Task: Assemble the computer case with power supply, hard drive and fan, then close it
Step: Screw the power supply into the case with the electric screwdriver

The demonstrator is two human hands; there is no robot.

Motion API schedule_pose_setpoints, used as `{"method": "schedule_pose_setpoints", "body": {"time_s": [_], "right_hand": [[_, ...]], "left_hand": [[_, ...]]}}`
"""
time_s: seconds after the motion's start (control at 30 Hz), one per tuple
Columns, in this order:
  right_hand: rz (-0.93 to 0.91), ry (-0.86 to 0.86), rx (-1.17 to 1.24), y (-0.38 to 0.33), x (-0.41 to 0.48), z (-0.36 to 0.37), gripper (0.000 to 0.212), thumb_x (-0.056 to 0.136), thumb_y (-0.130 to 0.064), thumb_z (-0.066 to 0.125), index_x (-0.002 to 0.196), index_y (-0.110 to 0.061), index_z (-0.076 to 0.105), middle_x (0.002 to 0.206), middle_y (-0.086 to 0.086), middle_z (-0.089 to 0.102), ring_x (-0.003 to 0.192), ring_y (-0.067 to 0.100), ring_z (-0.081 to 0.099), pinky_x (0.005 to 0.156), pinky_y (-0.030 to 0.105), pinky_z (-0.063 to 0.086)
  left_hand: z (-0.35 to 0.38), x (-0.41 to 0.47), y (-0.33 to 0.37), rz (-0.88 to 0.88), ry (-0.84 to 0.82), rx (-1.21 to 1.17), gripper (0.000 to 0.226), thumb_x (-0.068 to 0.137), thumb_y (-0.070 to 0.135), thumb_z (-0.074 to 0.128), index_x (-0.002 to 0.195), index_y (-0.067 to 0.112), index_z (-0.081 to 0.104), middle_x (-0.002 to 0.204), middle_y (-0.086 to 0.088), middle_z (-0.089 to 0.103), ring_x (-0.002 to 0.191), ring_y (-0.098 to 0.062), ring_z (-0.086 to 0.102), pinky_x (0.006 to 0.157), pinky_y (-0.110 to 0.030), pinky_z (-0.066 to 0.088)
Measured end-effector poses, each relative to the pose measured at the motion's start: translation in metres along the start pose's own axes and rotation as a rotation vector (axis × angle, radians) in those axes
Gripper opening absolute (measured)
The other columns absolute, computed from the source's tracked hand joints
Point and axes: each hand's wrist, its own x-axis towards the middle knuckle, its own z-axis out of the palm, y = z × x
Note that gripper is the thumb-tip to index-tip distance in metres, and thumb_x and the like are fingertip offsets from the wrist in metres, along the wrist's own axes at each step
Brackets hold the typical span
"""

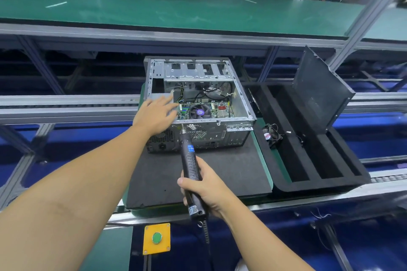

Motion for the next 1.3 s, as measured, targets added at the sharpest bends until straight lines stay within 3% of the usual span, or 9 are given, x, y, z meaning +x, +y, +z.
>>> {"method": "schedule_pose_setpoints", "body": {"time_s": [0.1,0.2,0.4,0.57,0.67,0.83,1.0,1.17,1.3], "right_hand": [[-0.038,0.006,-0.003,-0.007,-0.007,-0.013,0.032,0.078,-0.019,0.080,0.100,-0.021,0.056,0.085,0.005,0.061,0.062,0.020,0.058,0.061,0.035,0.055],[-0.071,0.003,0.054,-0.017,-0.018,-0.030,0.043,0.077,-0.019,0.080,0.112,-0.017,0.055,0.093,0.001,0.063,0.068,0.020,0.059,0.058,0.035,0.056],[-0.097,0.053,0.162,-0.041,-0.039,-0.095,0.054,0.075,-0.011,0.069,0.126,-0.012,0.052,0.102,0.003,0.068,0.064,0.020,0.062,0.050,0.031,0.054],[-0.131,0.205,0.154,-0.054,-0.050,-0.171,0.064,0.070,-0.027,0.082,0.126,-0.017,0.054,0.100,0.004,0.065,0.061,0.019,0.060,0.050,0.031,0.052],[-0.132,0.251,0.193,-0.056,-0.055,-0.225,0.064,0.074,-0.025,0.082,0.130,-0.017,0.053,0.101,0.005,0.065,0.061,0.020,0.059,0.051,0.032,0.052],[-0.089,0.269,0.151,-0.054,-0.063,-0.315,0.045,0.075,-0.016,0.071,0.118,-0.012,0.058,0.101,0.005,0.067,0.070,0.022,0.064,0.054,0.033,0.054],[0.083,0.258,0.052,-0.040,-0.060,-0.392,0.046,0.071,-0.002,0.062,0.117,-0.012,0.058,0.092,0.006,0.064,0.067,0.022,0.061,0.056,0.034,0.052],[0.146,0.292,0.052,-0.009,-0.042,-0.427,0.058,0.077,-0.016,0.069,0.132,-0.016,0.051,0.090,0.005,0.062,0.066,0.019,0.056,0.058,0.034,0.051],[0.164,0.224,-0.003,0.007,-0.028,-0.438,0.026,0.083,-0.015,0.068,0.106,-0.022,0.057,0.087,0.002,0.062,0.065,0.017,0.058,0.061,0.036,0.053]], "left_hand": [[-0.001,-0.005,0.010,-0.057,0.014,-0.071,0.048,0.102,0.038,0.025,0.145,0.031,0.046,0.159,0.009,0.032,0.144,-0.009,0.024,0.118,-0.043,0.011],[-0.002,-0.006,0.036,-0.092,0.160,-0.158,0.042,0.101,0.032,0.037,0.139,0.029,0.053,0.155,0.008,0.039,0.142,-0.012,0.032,0.114,-0.046,0.014],[-0.006,0.014,0.118,0.151,0.245,-0.307,0.029,0.098,0.019,0.048,0.120,0.026,0.066,0.133,0.010,0.058,0.127,-0.014,0.047,0.102,-0.041,0.028],[0.001,0.045,0.188,0.247,0.225,-0.278,0.024,0.096,0.017,0.047,0.106,0.024,0.068,0.113,0.006,0.065,0.108,-0.017,0.058,0.093,-0.041,0.035],[0.011,0.066,0.238,0.273,0.225,-0.243,0.020,0.090,0.014,0.050,0.096,0.022,0.067,0.101,0.006,0.068,0.098,-0.020,0.063,0.087,-0.038,0.036],[0.043,0.101,0.316,0.360,-0.020,-0.304,0.019,0.090,0.016,0.048,0.097,0.020,0.065,0.098,0.003,0.071,0.089,-0.024,0.063,0.074,-0.032,0.046],[0.095,0.132,0.366,0.320,-0.402,-0.158,0.020,0.091,0.021,0.046,0.099,0.024,0.064,0.103,-0.003,0.069,0.095,-0.029,0.063,0.080,-0.039,0.053],[0.156,0.137,0.382,0.322,-0.599,0.049,0.025,0.087,0.020,0.052,0.105,0.030,0.066,0.111,0.003,0.068,0.103,-0.023,0.063,0.079,-0.031,0.047],[0.188,0.135,0.384,0.406,-0.670,0.355,0.021,0.083,0.035,0.063,0.104,0.031,0.067,0.104,0.006,0.070,0.100,-0.019,0.064,0.084,-0.033,0.033]]}}
